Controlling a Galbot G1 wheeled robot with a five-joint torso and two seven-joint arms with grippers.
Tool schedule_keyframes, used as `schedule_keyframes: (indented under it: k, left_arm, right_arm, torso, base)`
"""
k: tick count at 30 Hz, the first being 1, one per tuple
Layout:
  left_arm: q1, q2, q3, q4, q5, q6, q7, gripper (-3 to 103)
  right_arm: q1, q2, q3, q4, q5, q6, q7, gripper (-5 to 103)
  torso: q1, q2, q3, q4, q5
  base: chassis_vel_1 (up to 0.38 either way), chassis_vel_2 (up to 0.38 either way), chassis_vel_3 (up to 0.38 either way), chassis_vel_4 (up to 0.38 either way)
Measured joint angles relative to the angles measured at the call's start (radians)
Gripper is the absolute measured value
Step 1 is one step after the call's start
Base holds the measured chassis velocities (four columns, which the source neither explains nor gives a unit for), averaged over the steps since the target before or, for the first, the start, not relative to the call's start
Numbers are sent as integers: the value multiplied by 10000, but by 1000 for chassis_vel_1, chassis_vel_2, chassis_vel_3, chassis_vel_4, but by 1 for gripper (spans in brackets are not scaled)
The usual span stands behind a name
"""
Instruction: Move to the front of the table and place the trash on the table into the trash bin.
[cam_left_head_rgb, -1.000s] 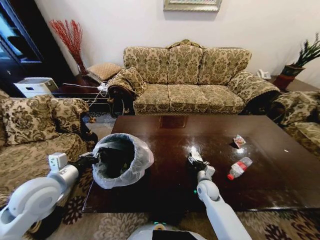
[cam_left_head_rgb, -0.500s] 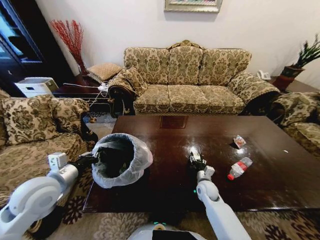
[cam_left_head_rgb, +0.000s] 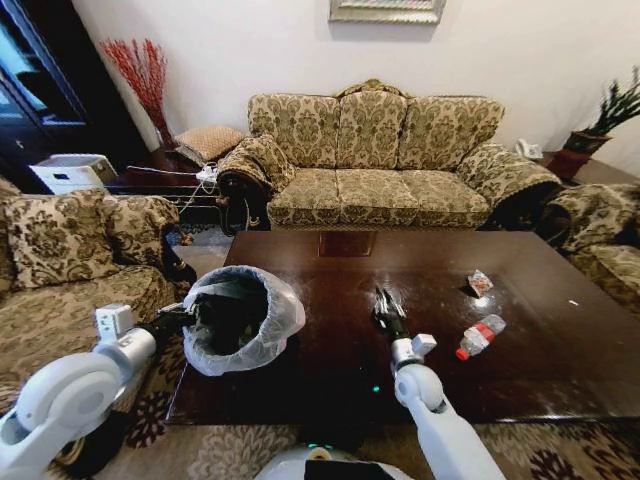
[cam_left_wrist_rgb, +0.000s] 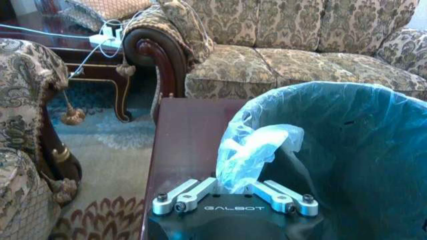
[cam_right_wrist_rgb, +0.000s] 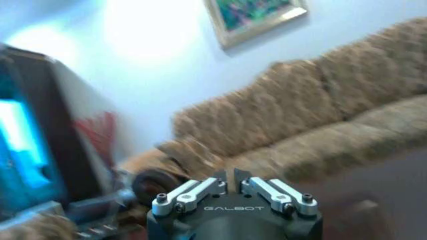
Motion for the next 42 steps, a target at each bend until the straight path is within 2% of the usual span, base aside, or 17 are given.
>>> schedule_keyframes:
  k: [2,4,5,7,8,10,11,16,17,19,22,23,26,28,33,36,42]
  left_arm:
    - [17,-88,0,-33,6,0,-2,2]
    - [19,-105,0,-35,13,0,-1,2]
    - [28,-201,19,-49,76,0,9,2]
    - [36,-254,57,-60,127,0,30,2]
    - [42,-295,110,-63,194,0,60,2]
    - [35,-306,185,-62,273,-6,86,2]
    - [35,-306,185,-62,273,-6,86,2]
    - [-18,-215,237,-63,280,-48,102,2]
    - [-18,-215,237,-63,280,-48,102,2]
    - [15,-250,234,-64,282,-48,104,2]
    - [35,-288,216,-72,284,-52,117,2]
    - [40,-299,207,-72,287,-76,121,2]
    - [43,-300,198,-72,295,-108,127,2]
    - [42,-289,191,-68,304,-115,133,2]
    - [35,-273,191,-49,305,-120,143,2]
    - [29,-252,191,-40,306,-121,146,2]
    - [33,-216,150,-38,302,-127,146,2]
  right_arm:
    - [26,81,-6,311,-685,-267,99,1]
    - [22,91,7,266,-852,-288,186,1]
    - [-65,107,94,-52,-1461,-479,689,-2]
    - [-172,92,167,-344,-1683,-656,959,-2]
    - [-276,47,244,-783,-1819,-840,1144,8]
    - [-298,6,319,-1668,-2075,-795,1270,19]
    - [-298,6,319,-1668,-2075,-795,1270,19]
    - [81,282,341,-2830,-2258,-766,1411,40]
    - [81,282,341,-2830,-2258,-766,1411,40]
    - [210,391,309,-3136,-2377,-807,1484,51]
    - [227,403,247,-3326,-2413,-819,1488,56]
    - [247,405,219,-3449,-2412,-814,1477,65]
    - [296,409,197,-3665,-2407,-766,1414,58]
    - [322,404,195,-3836,-2405,-695,1313,47]
    - [321,395,220,-3881,-2357,-655,1278,36]
    - [288,394,230,-3851,-2321,-598,1287,20]
    - [19,401,284,-3334,-2128,-626,1422,5]
  torso:
    - [0,0,-1,2,0]
    - [0,0,-1,2,0]
    - [0,0,-1,3,3]
    - [0,0,-1,1,5]
    - [0,0,0,0,3]
    - [0,0,-1,-1,4]
    - [0,0,-1,-1,4]
    - [0,0,0,-1,3]
    - [0,0,0,-1,3]
    - [0,0,0,0,0]
    - [0,0,-1,1,2]
    - [0,0,-1,0,1]
    - [0,0,-1,0,1]
    - [0,0,-1,-1,0]
    - [-1,0,-1,-1,1]
    - [0,0,-1,1,3]
    - [0,0,-1,-1,3]
  base:
    - [0,0,0,0]
    - [0,0,0,0]
    - [0,0,0,0]
    - [0,0,0,0]
    - [0,0,0,0]
    - [0,0,0,0]
    - [0,0,0,0]
    - [0,0,0,0]
    - [0,0,0,0]
    - [0,0,0,0]
    - [0,0,0,0]
    - [0,0,0,0]
    - [0,0,0,0]
    - [0,0,0,0]
    - [0,0,0,0]
    - [0,0,0,0]
    - [0,0,0,0]
